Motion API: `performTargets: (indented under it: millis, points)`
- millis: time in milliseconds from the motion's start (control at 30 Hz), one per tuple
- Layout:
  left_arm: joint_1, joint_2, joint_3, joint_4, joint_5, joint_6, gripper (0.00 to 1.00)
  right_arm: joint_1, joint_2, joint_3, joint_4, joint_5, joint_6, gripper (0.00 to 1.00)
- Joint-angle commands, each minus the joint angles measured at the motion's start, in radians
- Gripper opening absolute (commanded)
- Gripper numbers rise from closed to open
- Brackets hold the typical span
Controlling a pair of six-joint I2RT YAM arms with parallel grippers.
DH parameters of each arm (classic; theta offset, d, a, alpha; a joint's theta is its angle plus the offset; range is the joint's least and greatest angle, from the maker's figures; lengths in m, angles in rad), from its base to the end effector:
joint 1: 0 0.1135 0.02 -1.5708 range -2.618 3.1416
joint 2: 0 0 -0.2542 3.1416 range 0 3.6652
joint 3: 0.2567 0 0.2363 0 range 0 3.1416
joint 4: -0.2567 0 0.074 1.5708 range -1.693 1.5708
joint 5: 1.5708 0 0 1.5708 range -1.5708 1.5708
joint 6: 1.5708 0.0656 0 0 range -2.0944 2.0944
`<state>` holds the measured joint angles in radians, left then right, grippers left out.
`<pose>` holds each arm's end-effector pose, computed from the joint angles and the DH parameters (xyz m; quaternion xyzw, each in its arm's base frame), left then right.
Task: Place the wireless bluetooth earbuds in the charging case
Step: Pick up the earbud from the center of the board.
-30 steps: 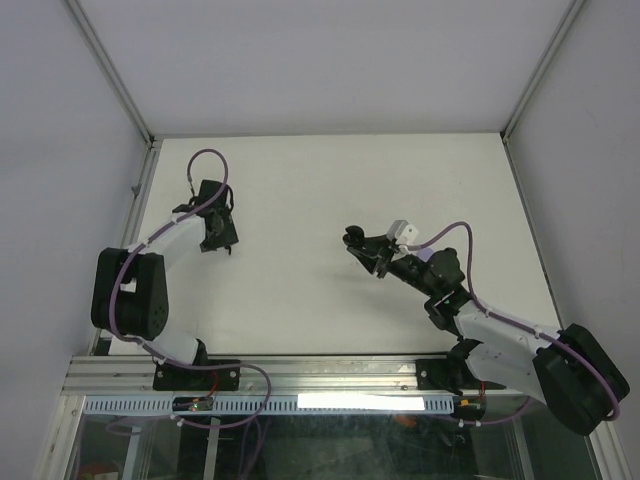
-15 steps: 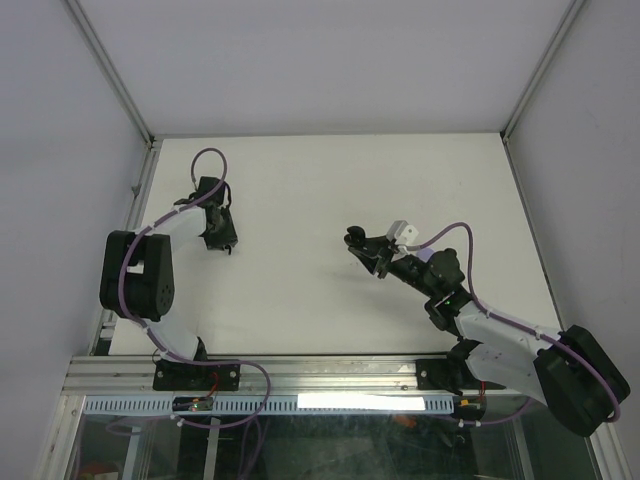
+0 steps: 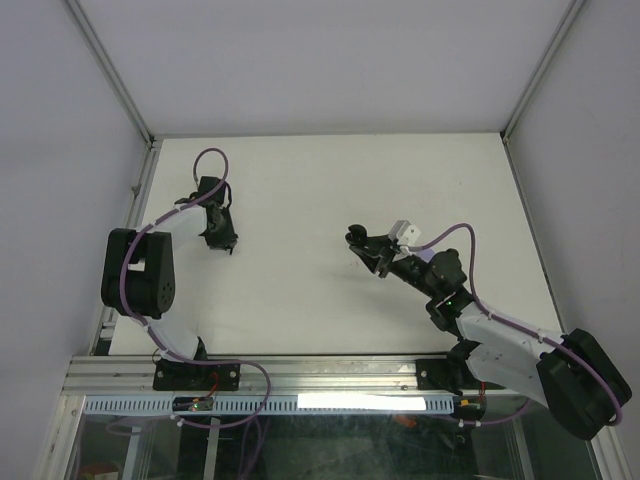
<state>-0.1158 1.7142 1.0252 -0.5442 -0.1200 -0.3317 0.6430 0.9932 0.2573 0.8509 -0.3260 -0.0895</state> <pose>0.3158 -0.0288 0.1348 -0.1160 0.9772 0.0204 0.1766 0.1684 0.1524 0.2331 -0.3482 0.5696 0.3051 0.6791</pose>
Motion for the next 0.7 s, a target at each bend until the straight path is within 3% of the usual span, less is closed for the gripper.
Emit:
performTargets:
  millis: [0,267,667]
  points:
    - [0.004,0.028,0.019,0.014,0.034,0.022,0.26,-0.006,-0.025,-0.001,0.027,0.014,-0.022,0.0]
    - [-0.017,0.066,0.03,-0.015,0.016,0.019,0.26,-0.006,-0.033,-0.003,0.024,0.017,-0.021,0.0]
    - [-0.059,0.012,0.039,-0.019,0.049,0.003,0.12,-0.007,-0.04,0.012,-0.006,-0.003,-0.03,0.0]
